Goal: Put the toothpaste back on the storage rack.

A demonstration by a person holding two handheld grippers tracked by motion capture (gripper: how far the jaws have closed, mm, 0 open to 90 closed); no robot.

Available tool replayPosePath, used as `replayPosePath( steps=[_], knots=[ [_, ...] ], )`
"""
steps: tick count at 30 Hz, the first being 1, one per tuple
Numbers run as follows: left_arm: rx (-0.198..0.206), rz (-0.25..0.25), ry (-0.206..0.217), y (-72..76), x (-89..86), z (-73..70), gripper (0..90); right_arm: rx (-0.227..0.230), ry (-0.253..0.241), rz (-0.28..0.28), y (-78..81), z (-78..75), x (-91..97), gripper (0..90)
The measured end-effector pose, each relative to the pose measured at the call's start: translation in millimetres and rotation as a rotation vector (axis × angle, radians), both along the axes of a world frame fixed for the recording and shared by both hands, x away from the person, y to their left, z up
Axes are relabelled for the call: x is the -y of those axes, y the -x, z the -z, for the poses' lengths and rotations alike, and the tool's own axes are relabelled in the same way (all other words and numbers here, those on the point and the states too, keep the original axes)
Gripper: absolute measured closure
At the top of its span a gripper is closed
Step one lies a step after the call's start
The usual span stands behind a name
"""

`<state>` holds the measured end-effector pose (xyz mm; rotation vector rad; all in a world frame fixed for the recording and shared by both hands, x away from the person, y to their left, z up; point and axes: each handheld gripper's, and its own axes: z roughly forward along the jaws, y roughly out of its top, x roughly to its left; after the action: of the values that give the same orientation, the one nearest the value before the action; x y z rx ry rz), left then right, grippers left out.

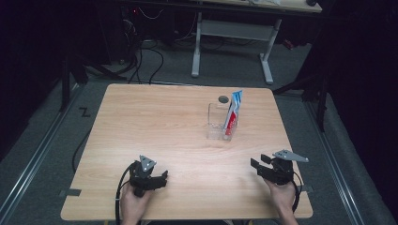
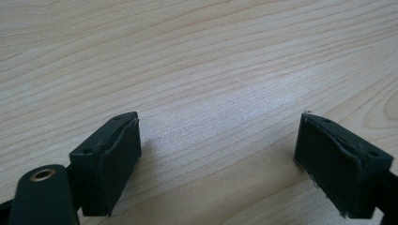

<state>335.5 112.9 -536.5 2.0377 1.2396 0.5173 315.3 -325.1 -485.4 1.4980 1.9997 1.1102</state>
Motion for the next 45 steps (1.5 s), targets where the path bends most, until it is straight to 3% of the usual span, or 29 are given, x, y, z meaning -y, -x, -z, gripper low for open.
replayPosePath(
  steps=[25, 33, 39, 42, 45],
  knots=[
    [0.000, 0.000, 0.000, 0.0, 0.0, 0.0, 15.1, -0.088, 0.057, 0.002, -12.5, 36.7, -13.9, 45.6],
    [0.000, 0.000, 0.000, 0.0, 0.0, 0.0, 15.1, -0.083, 0.077, 0.005, -14.3, 42.1, -18.2, 44.9],
    [0.000, 0.000, 0.000, 0.0, 0.0, 0.0, 15.1, -0.054, 0.121, -0.003, -13.3, 44.3, -22.6, 43.4],
    [0.000, 0.000, 0.000, 0.1, 0.0, 0.0, 15.1, -0.038, 0.179, -0.013, -12.4, 45.3, -28.3, 41.5],
    [0.000, 0.000, 0.000, 0.1, 0.0, 0.0, 15.1, -0.039, 0.178, -0.022, -12.4, 45.3, -29.2, 40.4]
  ],
)
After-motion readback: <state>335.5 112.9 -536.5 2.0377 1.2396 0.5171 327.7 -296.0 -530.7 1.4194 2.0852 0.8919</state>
